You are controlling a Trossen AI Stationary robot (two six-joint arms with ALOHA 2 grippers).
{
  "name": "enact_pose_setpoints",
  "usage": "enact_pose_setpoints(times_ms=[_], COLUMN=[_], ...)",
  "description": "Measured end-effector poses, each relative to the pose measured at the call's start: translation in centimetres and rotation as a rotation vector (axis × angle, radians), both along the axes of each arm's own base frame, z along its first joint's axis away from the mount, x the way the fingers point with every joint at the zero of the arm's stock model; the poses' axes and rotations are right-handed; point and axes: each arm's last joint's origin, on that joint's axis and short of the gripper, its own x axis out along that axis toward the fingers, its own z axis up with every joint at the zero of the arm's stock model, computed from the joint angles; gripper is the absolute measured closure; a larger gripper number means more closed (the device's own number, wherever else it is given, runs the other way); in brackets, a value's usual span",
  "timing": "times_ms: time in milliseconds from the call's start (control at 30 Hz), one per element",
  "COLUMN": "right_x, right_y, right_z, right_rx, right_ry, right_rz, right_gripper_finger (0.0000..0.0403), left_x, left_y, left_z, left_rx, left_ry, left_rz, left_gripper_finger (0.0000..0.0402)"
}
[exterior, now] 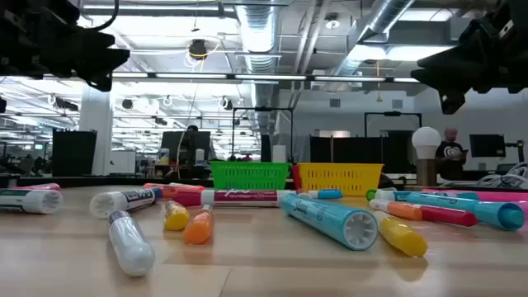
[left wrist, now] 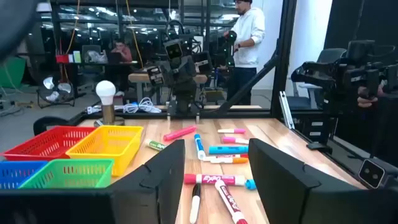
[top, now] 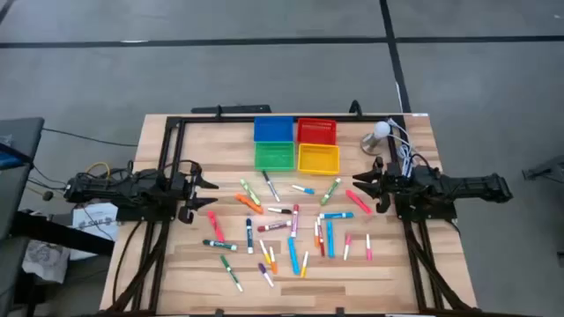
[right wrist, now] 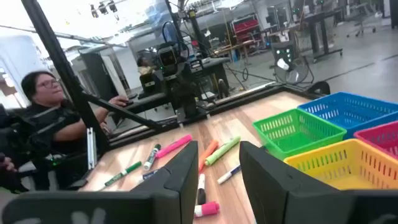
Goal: Pick & Place Markers
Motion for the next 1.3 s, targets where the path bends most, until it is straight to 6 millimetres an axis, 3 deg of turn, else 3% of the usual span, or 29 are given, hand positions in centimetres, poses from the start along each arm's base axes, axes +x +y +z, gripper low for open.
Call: enact_pose_setpoints(times_ms=[567,700,1033,1300], right_x=[0.0,-0.3,-1.3,0.7], right_y=[0.0,0.2,0.9,2.1], right_z=[0.1,1.3,6.6,7.4], right_rx=[-0.011,0.021,0.128,0.301], right_ry=[-0.001,0.022,0.336,0.755], right_rz=[0.015,0.042,0.125,0.081], right_gripper_finger=[0.0294,0.0294,0.0294,0.0294], left_x=[0.7,0.8,0.8,0.8], left_y=[-0.1,-0.1,-0.1,-0.1], left_z=[-0.9,-0.9,-0.8,-0.7], left_rx=[0.008,0.009,0.007,0.007], left_ry=[0.107,0.112,0.100,0.093], left_rz=[0.000,0.000,0.000,0.000], left_gripper_finger=[0.0224,0.0224,0.0224,0.0224])
